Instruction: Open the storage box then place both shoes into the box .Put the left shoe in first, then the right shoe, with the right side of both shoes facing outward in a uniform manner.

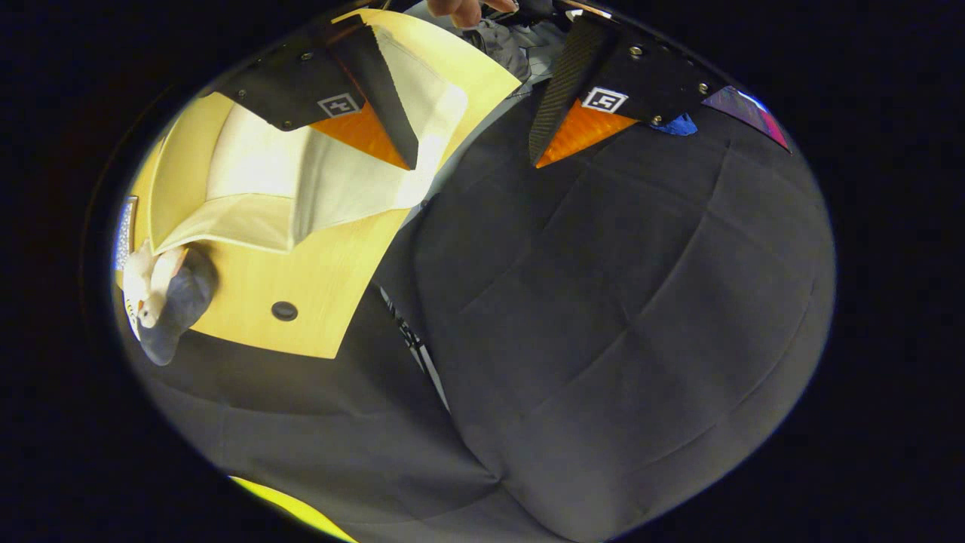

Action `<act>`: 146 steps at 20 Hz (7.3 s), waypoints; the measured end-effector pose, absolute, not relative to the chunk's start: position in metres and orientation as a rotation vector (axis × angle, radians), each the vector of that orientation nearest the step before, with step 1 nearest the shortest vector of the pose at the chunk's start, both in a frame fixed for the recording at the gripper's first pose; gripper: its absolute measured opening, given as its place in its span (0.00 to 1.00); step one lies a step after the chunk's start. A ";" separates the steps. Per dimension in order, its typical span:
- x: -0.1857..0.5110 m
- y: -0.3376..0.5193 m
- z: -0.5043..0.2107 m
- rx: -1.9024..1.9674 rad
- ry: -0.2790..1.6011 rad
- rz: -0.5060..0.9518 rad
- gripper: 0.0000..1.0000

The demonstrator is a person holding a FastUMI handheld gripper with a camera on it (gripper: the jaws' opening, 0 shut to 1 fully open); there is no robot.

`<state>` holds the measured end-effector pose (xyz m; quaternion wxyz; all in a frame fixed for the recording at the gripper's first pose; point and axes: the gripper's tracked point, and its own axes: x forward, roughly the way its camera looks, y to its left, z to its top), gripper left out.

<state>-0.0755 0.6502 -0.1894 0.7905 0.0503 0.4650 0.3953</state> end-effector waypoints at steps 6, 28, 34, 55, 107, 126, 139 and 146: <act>-0.045 0.568 -0.142 0.120 0.937 0.814 0.91; -0.021 0.244 -0.192 0.088 0.974 0.471 0.91; -0.035 0.205 -0.244 -0.003 1.015 0.443 0.92; -0.029 0.192 -0.397 -0.134 1.323 0.379 0.77; 0.000 0.452 -0.283 -0.325 1.289 0.752 0.01; -0.009 0.444 -0.333 -0.322 1.351 0.674 0.24; 0.000 0.358 -0.183 -0.087 1.181 0.669 0.75; 0.005 0.245 -0.170 0.054 1.167 0.493 0.75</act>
